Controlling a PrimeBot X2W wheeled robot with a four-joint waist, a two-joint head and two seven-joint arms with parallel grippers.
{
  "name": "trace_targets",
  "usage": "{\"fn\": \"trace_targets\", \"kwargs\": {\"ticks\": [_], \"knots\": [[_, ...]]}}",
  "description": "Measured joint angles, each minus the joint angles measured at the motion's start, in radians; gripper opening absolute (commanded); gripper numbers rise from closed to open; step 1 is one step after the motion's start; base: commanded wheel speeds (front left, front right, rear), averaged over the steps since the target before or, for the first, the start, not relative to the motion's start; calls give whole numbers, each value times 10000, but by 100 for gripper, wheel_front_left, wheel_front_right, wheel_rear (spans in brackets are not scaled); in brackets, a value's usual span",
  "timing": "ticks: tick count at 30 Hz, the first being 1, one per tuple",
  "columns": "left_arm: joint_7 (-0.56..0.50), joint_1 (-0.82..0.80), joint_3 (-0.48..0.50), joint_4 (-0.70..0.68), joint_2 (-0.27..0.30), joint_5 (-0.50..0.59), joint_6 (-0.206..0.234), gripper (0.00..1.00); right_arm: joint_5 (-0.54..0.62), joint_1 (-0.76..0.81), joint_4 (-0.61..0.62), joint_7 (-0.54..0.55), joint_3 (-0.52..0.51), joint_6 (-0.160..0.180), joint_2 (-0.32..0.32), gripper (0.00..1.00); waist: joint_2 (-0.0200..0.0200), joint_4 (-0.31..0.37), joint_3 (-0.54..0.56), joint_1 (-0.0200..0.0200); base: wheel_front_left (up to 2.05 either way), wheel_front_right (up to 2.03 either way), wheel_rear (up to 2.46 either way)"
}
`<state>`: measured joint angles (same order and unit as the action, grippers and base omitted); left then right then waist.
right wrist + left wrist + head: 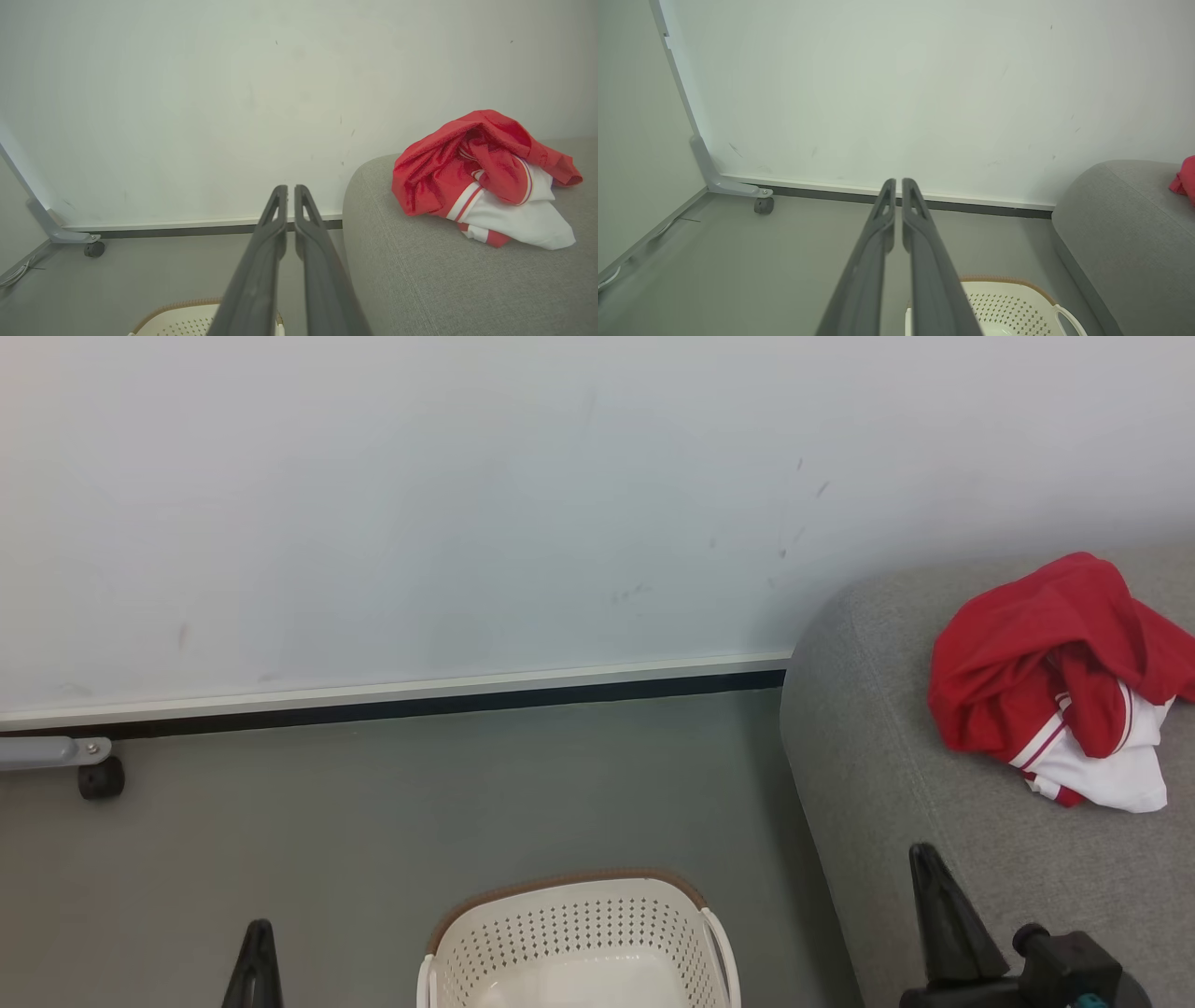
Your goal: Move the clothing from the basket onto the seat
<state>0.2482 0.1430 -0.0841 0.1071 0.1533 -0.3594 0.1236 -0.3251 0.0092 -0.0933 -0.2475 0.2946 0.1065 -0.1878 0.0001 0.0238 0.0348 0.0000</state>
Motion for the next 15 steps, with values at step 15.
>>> {"fn": "trace_targets", "kwargs": {"ticks": [15], "knots": [[-543, -39, 221, 336, -163, -1521, -295, 0, -1570, 51, -343, 472, -585, -288, 224, 0, 0, -34, -56, 0, 0, 0, 0]]}}
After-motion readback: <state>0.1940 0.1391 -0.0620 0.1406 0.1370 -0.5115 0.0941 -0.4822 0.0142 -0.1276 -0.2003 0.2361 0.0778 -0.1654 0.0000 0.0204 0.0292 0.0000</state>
